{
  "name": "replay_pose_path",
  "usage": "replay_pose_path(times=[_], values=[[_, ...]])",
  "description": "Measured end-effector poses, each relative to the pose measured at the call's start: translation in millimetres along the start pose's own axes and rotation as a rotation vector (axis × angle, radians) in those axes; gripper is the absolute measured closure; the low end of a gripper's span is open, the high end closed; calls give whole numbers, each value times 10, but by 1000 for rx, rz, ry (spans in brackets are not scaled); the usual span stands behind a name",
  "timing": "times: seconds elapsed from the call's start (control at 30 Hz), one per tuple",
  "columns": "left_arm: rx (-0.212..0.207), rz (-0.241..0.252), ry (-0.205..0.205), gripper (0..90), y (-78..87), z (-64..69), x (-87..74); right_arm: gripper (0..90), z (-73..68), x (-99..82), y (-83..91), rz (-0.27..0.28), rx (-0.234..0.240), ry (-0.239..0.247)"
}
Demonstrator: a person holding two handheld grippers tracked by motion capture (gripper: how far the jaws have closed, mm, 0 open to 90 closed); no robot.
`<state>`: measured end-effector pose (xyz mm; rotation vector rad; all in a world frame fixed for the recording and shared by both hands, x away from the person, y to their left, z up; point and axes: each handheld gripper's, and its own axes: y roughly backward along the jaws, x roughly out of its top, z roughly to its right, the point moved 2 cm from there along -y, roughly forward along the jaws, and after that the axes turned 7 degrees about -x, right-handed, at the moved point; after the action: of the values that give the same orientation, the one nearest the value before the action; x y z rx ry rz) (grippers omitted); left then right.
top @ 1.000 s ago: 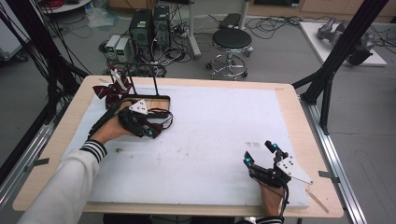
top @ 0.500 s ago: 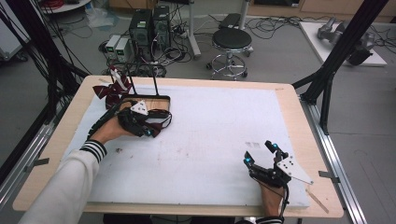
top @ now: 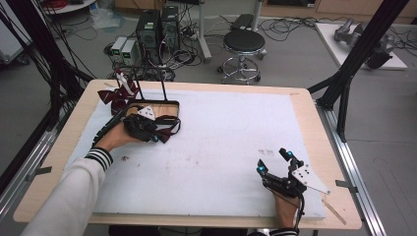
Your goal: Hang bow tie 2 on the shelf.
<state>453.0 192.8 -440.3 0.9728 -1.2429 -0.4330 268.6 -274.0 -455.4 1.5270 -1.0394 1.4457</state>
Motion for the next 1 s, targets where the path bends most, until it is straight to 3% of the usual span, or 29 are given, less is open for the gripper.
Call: replay_pose_path(times=[0.23, 0.67, 1.0], values=[[50, -29, 25, 739, 15, -25, -6, 113, 0, 0, 1, 1, 0, -7], [61, -41, 39, 768, 24, 0, 10, 113, 1, 1, -1, 2, -2, -2], [65, 34, 54, 771, 134, 24, 15, 113, 2, 1, -2, 1, -2, -1]])
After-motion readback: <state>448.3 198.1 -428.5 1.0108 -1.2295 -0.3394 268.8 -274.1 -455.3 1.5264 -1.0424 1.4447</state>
